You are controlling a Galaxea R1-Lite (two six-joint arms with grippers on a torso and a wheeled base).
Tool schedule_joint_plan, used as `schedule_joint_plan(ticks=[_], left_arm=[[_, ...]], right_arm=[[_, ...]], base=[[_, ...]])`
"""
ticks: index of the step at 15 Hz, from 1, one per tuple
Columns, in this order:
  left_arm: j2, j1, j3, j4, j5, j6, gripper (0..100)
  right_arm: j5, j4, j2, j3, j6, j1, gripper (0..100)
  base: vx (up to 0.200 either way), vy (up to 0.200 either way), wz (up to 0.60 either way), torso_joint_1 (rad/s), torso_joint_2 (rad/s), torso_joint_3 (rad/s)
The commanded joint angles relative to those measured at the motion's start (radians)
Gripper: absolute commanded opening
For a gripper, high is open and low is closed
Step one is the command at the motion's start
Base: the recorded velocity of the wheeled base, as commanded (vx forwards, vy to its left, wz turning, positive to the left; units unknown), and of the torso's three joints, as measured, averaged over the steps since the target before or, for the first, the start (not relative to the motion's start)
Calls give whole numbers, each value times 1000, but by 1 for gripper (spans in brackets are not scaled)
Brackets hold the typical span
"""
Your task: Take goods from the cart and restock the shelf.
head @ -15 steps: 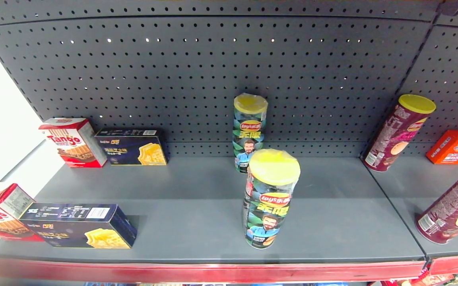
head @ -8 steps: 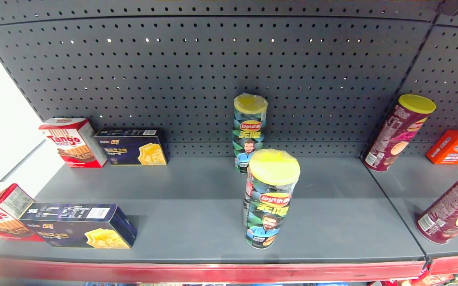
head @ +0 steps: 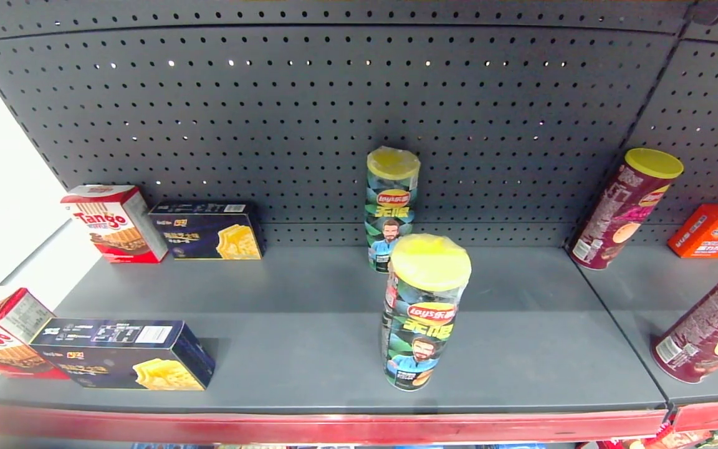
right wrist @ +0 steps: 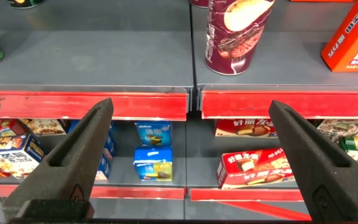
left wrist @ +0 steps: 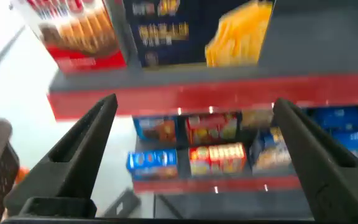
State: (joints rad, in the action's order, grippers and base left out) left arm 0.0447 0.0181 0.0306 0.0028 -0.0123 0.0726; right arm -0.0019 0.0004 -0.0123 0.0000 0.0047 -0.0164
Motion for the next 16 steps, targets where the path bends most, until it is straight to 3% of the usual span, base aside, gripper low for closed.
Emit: schedule_joint_plan(ticks=[1, 2, 5, 8, 13, 15, 16], left_arm=[[-45, -15, -31, 2, 72, 18, 100], [-45, -13, -29, 5, 120, 26, 100], [-45, -13, -29, 3, 117, 32, 100], [-45, -15, -31, 3, 66, -2, 100], [-45, -13, -31, 3, 75, -13, 100], [-45, -13, -31, 3, 77, -11, 100], [-45, -13, -31, 3, 80, -8, 100]], right_arm=[[0, 0, -1, -2, 0, 0, 100], [0, 0, -1, 0, 0, 0, 100], [0, 0, -1, 0, 0, 0, 100], [0, 1, -1, -2, 0, 0, 100], [2, -2, -3, -15, -8, -2, 100], [33, 44, -324, -316, 182, -33, 100], [72, 23, -382, -390, 127, -63, 100]], base=[[0, 0, 0, 0, 0, 0], [0, 0, 0, 0, 0, 0], [0, 0, 0, 0, 0, 0], [0, 0, 0, 0, 0, 0], [0, 0, 0, 0, 0, 0], [0, 0, 0, 0, 0, 0], [0, 0, 0, 0, 0, 0]])
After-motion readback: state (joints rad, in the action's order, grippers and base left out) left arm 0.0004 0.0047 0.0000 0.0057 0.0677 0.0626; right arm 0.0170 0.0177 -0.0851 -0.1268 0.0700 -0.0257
